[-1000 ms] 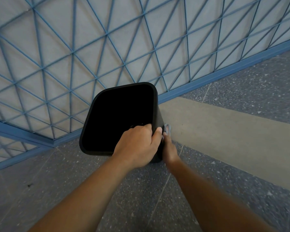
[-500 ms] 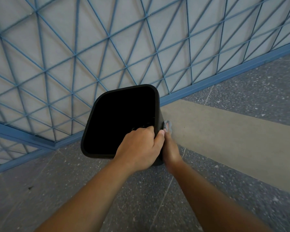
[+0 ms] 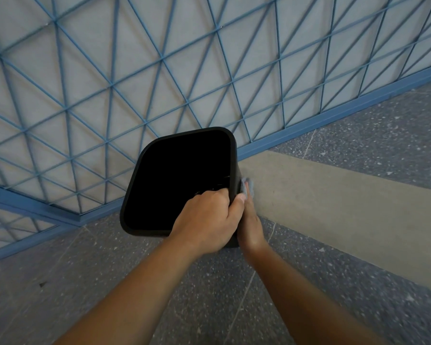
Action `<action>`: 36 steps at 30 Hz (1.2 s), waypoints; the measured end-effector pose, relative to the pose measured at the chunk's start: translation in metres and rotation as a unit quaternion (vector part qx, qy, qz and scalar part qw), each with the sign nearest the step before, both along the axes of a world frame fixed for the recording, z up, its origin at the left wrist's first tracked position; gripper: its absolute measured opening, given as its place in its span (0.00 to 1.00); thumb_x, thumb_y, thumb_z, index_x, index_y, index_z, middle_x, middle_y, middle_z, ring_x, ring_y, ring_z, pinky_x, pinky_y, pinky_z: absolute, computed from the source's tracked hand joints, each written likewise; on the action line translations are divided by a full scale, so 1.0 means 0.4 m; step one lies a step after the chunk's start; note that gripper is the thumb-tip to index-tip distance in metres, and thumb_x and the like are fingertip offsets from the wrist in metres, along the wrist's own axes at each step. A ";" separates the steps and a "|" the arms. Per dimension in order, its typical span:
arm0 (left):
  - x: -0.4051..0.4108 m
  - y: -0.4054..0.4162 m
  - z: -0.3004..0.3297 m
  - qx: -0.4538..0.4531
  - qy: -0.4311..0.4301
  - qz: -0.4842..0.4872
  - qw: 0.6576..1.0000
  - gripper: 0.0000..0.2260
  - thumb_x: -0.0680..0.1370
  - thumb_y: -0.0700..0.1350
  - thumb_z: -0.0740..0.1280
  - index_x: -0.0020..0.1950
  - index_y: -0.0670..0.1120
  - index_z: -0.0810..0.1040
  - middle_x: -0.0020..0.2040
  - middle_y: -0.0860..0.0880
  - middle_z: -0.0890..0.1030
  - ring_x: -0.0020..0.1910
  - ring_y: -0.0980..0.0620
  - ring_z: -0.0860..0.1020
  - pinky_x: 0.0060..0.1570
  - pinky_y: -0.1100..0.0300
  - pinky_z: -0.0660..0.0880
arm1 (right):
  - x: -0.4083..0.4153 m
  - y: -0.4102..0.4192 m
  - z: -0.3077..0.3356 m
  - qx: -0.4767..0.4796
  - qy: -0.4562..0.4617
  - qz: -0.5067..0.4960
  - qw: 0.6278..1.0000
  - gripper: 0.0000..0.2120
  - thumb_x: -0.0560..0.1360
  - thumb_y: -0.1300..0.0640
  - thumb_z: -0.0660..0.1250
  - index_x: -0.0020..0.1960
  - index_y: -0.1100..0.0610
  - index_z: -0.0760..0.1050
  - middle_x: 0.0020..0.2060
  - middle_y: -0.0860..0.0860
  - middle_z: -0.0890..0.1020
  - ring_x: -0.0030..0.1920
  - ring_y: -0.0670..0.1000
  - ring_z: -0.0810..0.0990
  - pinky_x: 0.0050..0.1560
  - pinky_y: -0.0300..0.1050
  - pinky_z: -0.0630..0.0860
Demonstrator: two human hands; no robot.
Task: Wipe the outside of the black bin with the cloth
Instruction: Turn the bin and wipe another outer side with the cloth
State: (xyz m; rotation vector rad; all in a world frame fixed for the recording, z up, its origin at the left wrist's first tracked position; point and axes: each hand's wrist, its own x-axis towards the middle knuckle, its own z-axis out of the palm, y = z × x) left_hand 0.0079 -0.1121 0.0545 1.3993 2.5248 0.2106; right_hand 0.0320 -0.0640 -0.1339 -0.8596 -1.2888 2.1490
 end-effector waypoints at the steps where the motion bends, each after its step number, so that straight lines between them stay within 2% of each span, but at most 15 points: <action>1: -0.002 0.001 -0.001 0.002 0.002 -0.002 1.000 0.19 0.83 0.57 0.54 0.36 0.51 0.68 0.33 0.50 0.75 0.34 0.49 0.76 0.36 0.54 0.70 | -0.009 0.020 0.022 0.015 0.007 -0.005 1.000 0.49 0.71 0.17 0.51 0.85 0.43 0.57 0.85 0.51 0.60 0.86 0.52 0.56 0.86 0.62 0.53; 3: -0.004 0.002 -0.001 -0.002 0.000 0.001 1.000 0.19 0.83 0.57 0.54 0.37 0.50 0.70 0.34 0.50 0.76 0.35 0.49 0.77 0.37 0.53 0.71 | -0.026 0.062 0.036 0.012 0.020 0.001 1.000 0.47 0.73 0.20 0.54 0.85 0.44 0.57 0.86 0.51 0.59 0.86 0.53 0.55 0.86 0.61 0.51; 7: -0.003 0.002 0.001 -0.004 0.000 0.004 1.000 0.20 0.83 0.58 0.53 0.35 0.51 0.67 0.31 0.51 0.73 0.32 0.50 0.75 0.35 0.53 0.68 | -0.023 0.086 -0.060 -0.079 0.011 0.055 0.995 0.60 0.64 0.16 0.64 0.85 0.48 0.57 0.86 0.54 0.58 0.86 0.54 0.57 0.86 0.62 0.55; 9: -0.001 0.002 0.001 -0.005 0.007 0.006 1.000 0.20 0.83 0.57 0.54 0.34 0.51 0.65 0.31 0.51 0.72 0.31 0.52 0.73 0.33 0.54 0.65 | 0.010 0.038 -0.056 -0.106 -0.003 0.042 0.993 0.57 0.65 0.20 0.61 0.86 0.48 0.53 0.87 0.53 0.54 0.86 0.54 0.55 0.86 0.62 0.54; 12: 0.004 0.002 0.002 -0.001 0.012 0.007 1.000 0.20 0.84 0.57 0.53 0.34 0.51 0.65 0.31 0.51 0.73 0.30 0.53 0.73 0.31 0.57 0.66 | 0.039 -0.043 -0.051 -0.072 -0.021 0.023 0.997 0.55 0.66 0.14 0.55 0.85 0.43 0.55 0.86 0.49 0.55 0.87 0.52 0.52 0.86 0.64 0.54; 14: 0.002 0.003 0.003 0.002 0.007 0.009 1.000 0.20 0.83 0.57 0.53 0.35 0.51 0.67 0.32 0.50 0.75 0.32 0.51 0.75 0.34 0.54 0.70 | 0.035 -0.055 -0.002 -0.022 -0.010 -0.005 1.000 0.50 0.69 0.14 0.53 0.84 0.38 0.55 0.86 0.45 0.56 0.87 0.49 0.51 0.86 0.63 0.53; 17: 0.003 0.004 0.005 0.000 0.001 0.007 1.000 0.19 0.83 0.57 0.53 0.35 0.51 0.67 0.33 0.50 0.76 0.34 0.50 0.77 0.37 0.54 0.71 | 0.018 -0.001 0.083 0.053 0.011 -0.016 0.998 0.33 0.78 0.28 0.49 0.82 0.33 0.53 0.87 0.46 0.53 0.87 0.48 0.50 0.87 0.58 0.49; 18: 0.006 0.004 0.007 -0.002 0.003 0.007 1.000 0.19 0.83 0.57 0.53 0.36 0.51 0.67 0.34 0.49 0.76 0.36 0.49 0.78 0.38 0.53 0.72 | 0.008 0.030 0.089 0.053 0.019 -0.009 0.998 0.34 0.78 0.28 0.50 0.82 0.35 0.54 0.86 0.48 0.54 0.87 0.49 0.51 0.87 0.58 0.49; 20: 0.007 0.004 0.010 -0.008 0.001 0.011 1.000 0.19 0.83 0.57 0.53 0.36 0.50 0.67 0.35 0.49 0.76 0.36 0.48 0.78 0.39 0.52 0.72 | -0.019 0.086 0.069 -0.004 0.011 0.029 1.000 0.49 0.69 0.21 0.57 0.84 0.44 0.59 0.85 0.52 0.60 0.86 0.53 0.56 0.87 0.61 0.52; 22: 0.006 0.005 0.009 -0.009 -0.006 0.015 1.000 0.20 0.83 0.57 0.53 0.35 0.50 0.66 0.33 0.50 0.74 0.35 0.49 0.76 0.37 0.53 0.69 | -0.029 0.116 0.020 -0.055 0.018 0.062 0.996 0.56 0.64 0.22 0.60 0.85 0.52 0.60 0.85 0.55 0.59 0.86 0.55 0.55 0.86 0.61 0.54; 25: 0.001 0.004 0.006 -0.003 -0.010 0.015 1.000 0.20 0.83 0.58 0.54 0.34 0.50 0.66 0.32 0.50 0.73 0.34 0.48 0.76 0.37 0.53 0.69 | -0.018 0.084 -0.037 -0.098 0.008 0.081 0.992 0.61 0.63 0.16 0.63 0.86 0.50 0.57 0.87 0.53 0.54 0.87 0.55 0.52 0.87 0.61 0.52; 27: 0.004 0.001 0.006 0.000 -0.007 0.013 1.000 0.20 0.83 0.57 0.54 0.34 0.50 0.66 0.31 0.50 0.73 0.33 0.49 0.75 0.36 0.53 0.70 | 0.003 0.028 -0.057 -0.084 -0.011 0.042 0.995 0.60 0.64 0.15 0.58 0.86 0.47 0.52 0.87 0.49 0.51 0.87 0.51 0.50 0.87 0.61 0.49; 30: 0.003 -0.002 0.000 0.002 0.010 0.007 1.000 0.20 0.83 0.57 0.53 0.35 0.49 0.68 0.32 0.50 0.74 0.32 0.50 0.75 0.36 0.52 0.71 | 0.033 -0.035 0.010 -0.034 -0.037 0.005 0.999 0.61 0.62 0.11 0.52 0.86 0.45 0.54 0.87 0.48 0.54 0.87 0.51 0.50 0.86 0.62 0.50; 33: -0.003 -0.002 -0.006 0.009 0.014 0.005 1.000 0.20 0.83 0.58 0.53 0.37 0.48 0.71 0.33 0.49 0.76 0.33 0.50 0.77 0.37 0.51 0.73 | 0.022 -0.036 0.062 0.020 0.003 -0.029 0.999 0.50 0.70 0.19 0.49 0.86 0.44 0.52 0.87 0.46 0.53 0.87 0.48 0.49 0.87 0.58 0.49; 36: -0.004 -0.001 -0.006 0.005 0.014 0.000 1.000 0.21 0.83 0.58 0.53 0.37 0.47 0.72 0.33 0.49 0.76 0.34 0.48 0.76 0.37 0.52 0.70 | 0.001 0.012 0.041 0.011 0.008 -0.017 1.000 0.56 0.68 0.14 0.52 0.85 0.47 0.57 0.85 0.51 0.59 0.86 0.52 0.56 0.86 0.60 0.53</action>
